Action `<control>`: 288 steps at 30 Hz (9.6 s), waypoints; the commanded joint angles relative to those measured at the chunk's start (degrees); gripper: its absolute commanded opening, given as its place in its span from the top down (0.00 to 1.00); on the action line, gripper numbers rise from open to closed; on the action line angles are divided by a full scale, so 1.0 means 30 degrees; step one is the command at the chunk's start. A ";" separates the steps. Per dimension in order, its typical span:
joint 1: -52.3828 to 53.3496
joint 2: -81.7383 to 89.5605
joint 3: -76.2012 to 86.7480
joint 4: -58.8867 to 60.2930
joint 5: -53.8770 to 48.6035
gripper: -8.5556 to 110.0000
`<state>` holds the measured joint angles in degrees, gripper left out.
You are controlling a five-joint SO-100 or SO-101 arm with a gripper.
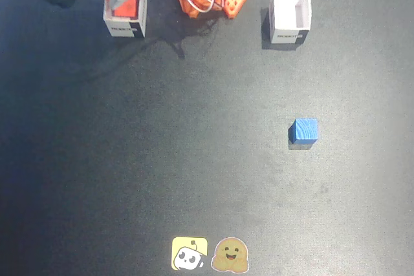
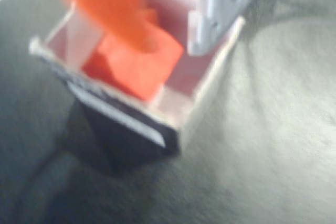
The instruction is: Put the red cube in the right box and the blue cube in the left box.
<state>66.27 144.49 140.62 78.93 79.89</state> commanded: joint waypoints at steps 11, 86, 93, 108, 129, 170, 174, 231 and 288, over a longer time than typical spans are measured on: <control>-0.9404 0.2812 0.0029 -0.0937 0.0967 0.93; -3.3398 -1.0898 -0.3838 -1.1924 1.1777 0.79; -3.4072 -1.3564 -0.5303 -1.2979 1.2686 0.78; -3.4746 -1.6670 -0.5859 -1.5322 1.3242 0.74; -3.5332 -1.7842 -0.5303 -1.5586 1.4502 0.81; -3.7822 -0.8145 -0.5947 -0.2256 1.1455 0.84; -3.8672 -0.7002 -0.5156 -0.1875 1.1426 0.85; -4.6318 0.3193 0.0762 0.1758 1.2979 0.78; -2.2881 1.0898 0.7969 -0.3867 0.2461 0.93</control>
<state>-1.49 176.66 164.79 68.64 87.19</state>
